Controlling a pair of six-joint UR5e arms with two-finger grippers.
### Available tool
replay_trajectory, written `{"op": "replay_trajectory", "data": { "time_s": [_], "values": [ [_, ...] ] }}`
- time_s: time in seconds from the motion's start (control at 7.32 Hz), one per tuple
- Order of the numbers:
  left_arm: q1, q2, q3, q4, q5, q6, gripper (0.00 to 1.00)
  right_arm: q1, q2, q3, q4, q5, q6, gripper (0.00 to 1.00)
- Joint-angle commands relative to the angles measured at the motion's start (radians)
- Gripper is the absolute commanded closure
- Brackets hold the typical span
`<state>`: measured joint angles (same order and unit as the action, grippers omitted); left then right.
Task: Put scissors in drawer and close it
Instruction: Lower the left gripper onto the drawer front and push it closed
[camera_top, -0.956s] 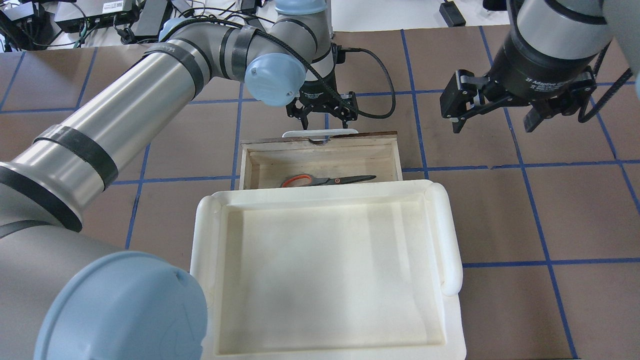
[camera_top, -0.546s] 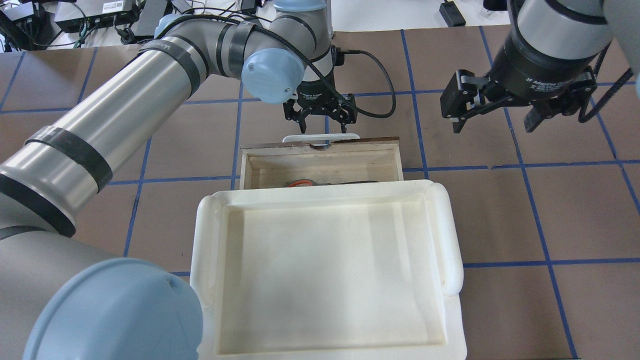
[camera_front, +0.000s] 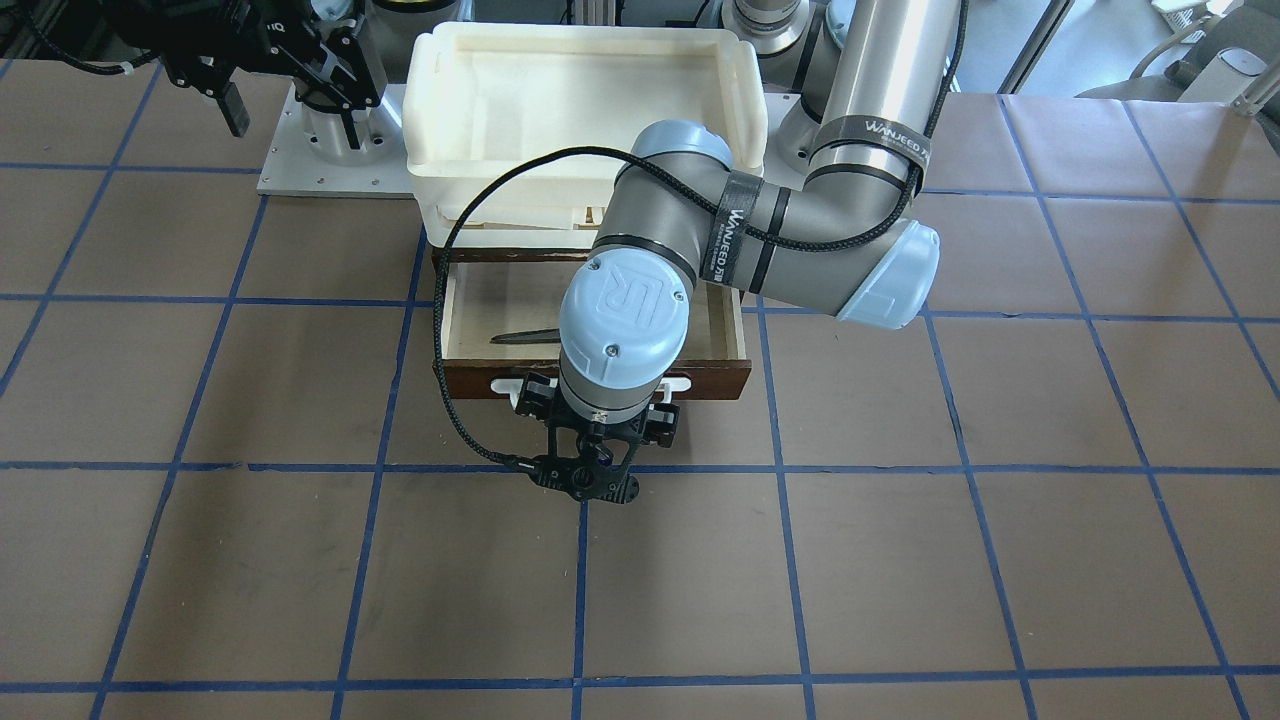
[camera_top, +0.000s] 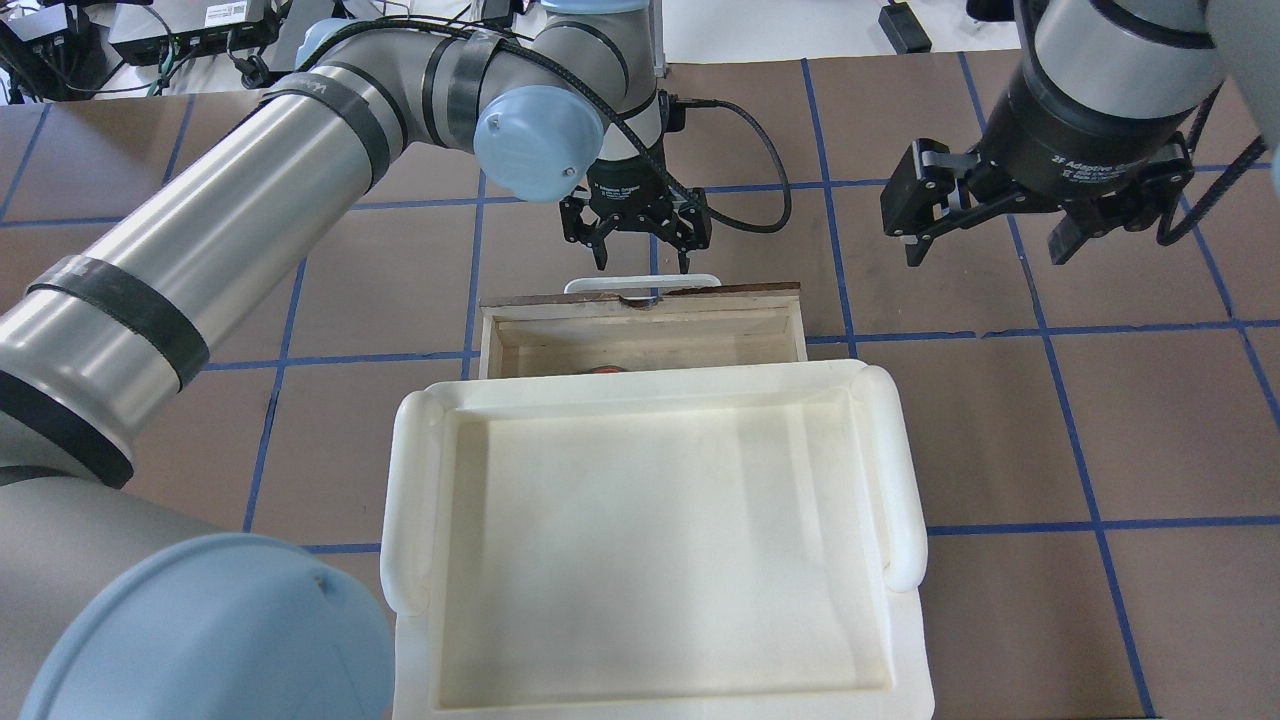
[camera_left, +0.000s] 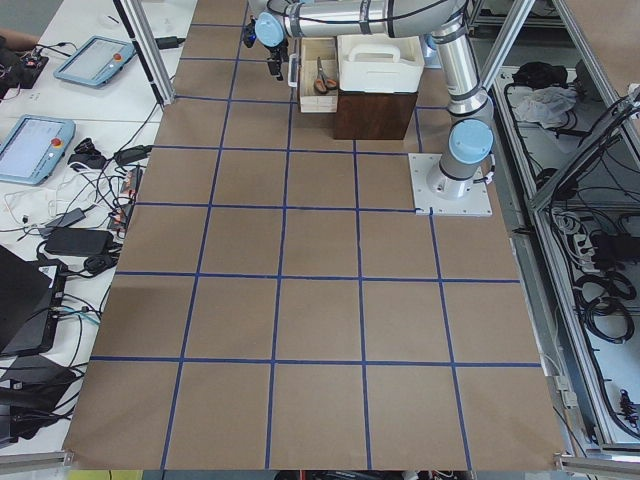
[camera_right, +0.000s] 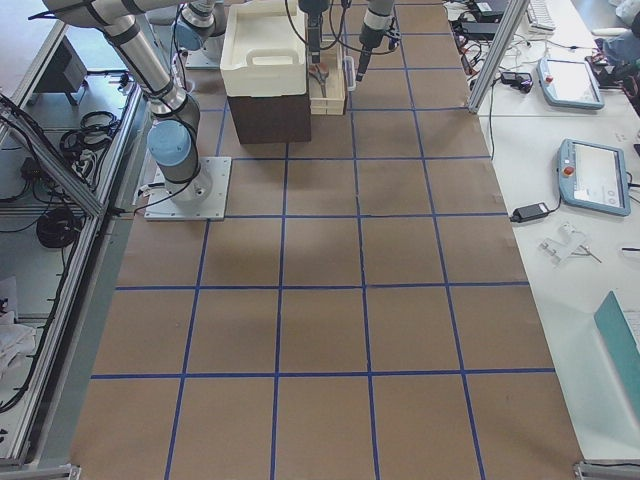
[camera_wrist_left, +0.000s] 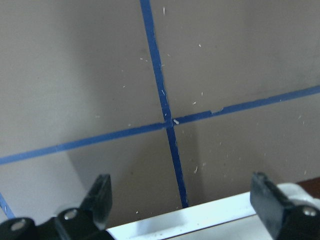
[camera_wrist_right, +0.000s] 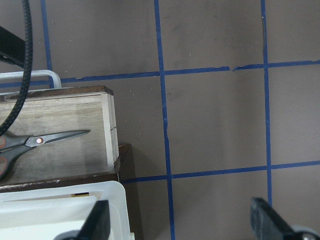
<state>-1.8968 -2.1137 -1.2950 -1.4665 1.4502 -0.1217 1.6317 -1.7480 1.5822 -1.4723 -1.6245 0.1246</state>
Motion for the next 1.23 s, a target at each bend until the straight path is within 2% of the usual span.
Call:
{"op": "replay_trajectory", "data": {
  "time_s": [0.0,1.09],
  "values": [
    [-0.002,0.014,-0.007,-0.030,-0.001,0.001,0.00,0.000,-0.001,0.001,0.003,0.000,0.001,0.00],
    [-0.004,0.066,-0.044,-0.138,-0.016,-0.003,0.00,0.002,-0.001,0.001,-0.002,0.000,-0.002,0.00]
  ]
}}
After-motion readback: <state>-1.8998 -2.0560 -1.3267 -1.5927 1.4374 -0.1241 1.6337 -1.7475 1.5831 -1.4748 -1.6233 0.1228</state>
